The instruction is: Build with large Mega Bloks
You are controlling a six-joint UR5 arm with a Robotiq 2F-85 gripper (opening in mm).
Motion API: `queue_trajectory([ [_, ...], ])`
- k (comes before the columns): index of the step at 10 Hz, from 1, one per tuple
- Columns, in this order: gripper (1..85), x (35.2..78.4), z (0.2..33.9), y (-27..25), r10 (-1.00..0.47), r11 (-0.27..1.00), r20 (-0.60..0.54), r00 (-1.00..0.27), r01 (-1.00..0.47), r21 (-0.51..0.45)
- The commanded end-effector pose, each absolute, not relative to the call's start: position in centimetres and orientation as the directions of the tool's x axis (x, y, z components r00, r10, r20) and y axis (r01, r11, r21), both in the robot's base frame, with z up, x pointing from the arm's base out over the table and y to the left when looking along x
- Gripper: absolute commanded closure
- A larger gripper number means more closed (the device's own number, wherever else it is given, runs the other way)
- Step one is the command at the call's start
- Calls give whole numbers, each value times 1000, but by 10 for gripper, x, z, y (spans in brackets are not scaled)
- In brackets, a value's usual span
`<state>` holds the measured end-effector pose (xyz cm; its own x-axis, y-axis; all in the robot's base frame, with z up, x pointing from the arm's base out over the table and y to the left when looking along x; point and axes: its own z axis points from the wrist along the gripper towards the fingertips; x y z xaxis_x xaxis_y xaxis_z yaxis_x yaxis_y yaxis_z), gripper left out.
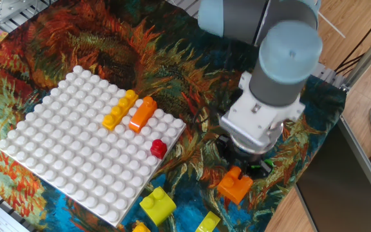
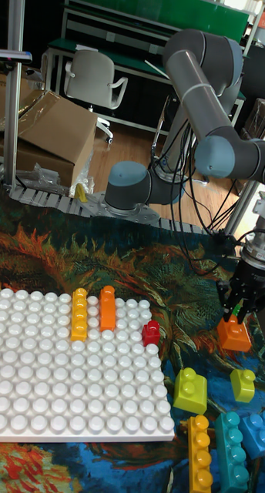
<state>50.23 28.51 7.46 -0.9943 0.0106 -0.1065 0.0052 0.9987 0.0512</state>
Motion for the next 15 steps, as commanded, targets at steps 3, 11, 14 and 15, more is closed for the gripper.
queue_trajectory([
  [3,843,493,91,282,-5,998,-90,-996,-11,66],
  [11,843,486,127,210,-156,987,-106,-982,-160,27],
  [14,843,481,151,176,-171,984,-128,-977,-176,32],
  [15,843,495,153,168,-127,992,-174,-977,-129,1],
])
